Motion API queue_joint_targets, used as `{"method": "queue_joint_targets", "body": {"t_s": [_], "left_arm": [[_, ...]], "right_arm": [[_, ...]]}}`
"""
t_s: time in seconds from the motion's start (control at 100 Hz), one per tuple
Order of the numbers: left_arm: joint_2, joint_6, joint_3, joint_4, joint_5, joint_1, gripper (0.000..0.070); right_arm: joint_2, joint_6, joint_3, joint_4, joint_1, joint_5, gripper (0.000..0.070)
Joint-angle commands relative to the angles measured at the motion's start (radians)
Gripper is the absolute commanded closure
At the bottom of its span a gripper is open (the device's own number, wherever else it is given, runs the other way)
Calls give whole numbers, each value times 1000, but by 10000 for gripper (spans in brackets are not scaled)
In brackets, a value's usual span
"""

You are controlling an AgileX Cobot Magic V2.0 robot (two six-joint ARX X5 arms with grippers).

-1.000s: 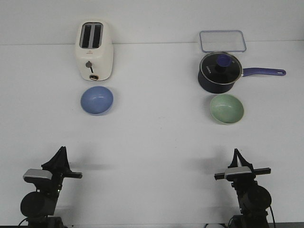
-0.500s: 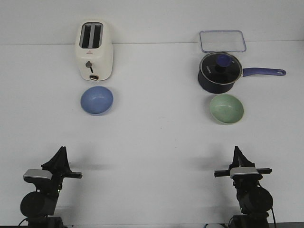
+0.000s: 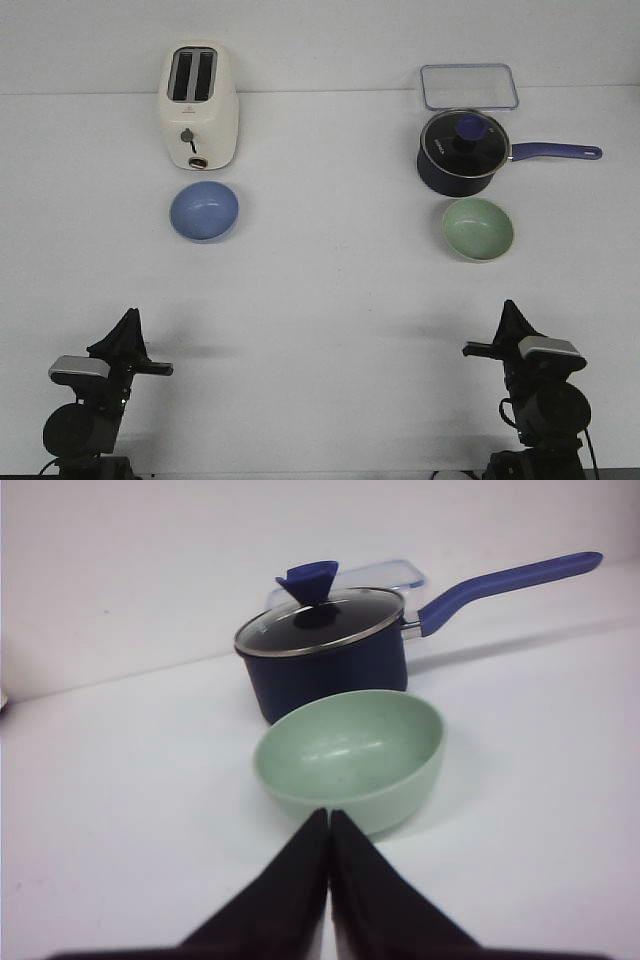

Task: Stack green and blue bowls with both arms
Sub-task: 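Reach the right gripper forward to the rim of the pale green bowl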

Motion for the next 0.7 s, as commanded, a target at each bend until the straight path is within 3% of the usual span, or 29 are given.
{"method": "queue_joint_targets", "body": {"t_s": [0.0, 0.12, 0.16, 0.24, 0.29, 0.41, 0.51, 0.69], "left_arm": [[-2, 0, -20, 12, 3, 0, 685], [-2, 0, -20, 12, 3, 0, 685], [-2, 1, -20, 12, 3, 0, 685], [-2, 1, -20, 12, 3, 0, 685], [-2, 1, -20, 12, 3, 0, 685], [-2, 0, -20, 12, 3, 0, 685], [-2, 0, -20, 12, 3, 0, 685], [-2, 1, -20, 12, 3, 0, 685]], "right_arm": [[133, 30, 78, -40, -14, 2, 700], [380, 18, 238, -115, -52, -28, 671], [461, 18, 290, -129, -66, -40, 593], [612, 8, 386, -149, -96, -64, 361], [702, -2, 440, -154, -114, -82, 281], [900, -24, 561, -153, -156, -114, 264], [1052, -36, 658, -154, -187, -129, 192], [1278, -58, 797, -155, -219, -137, 192]]}}
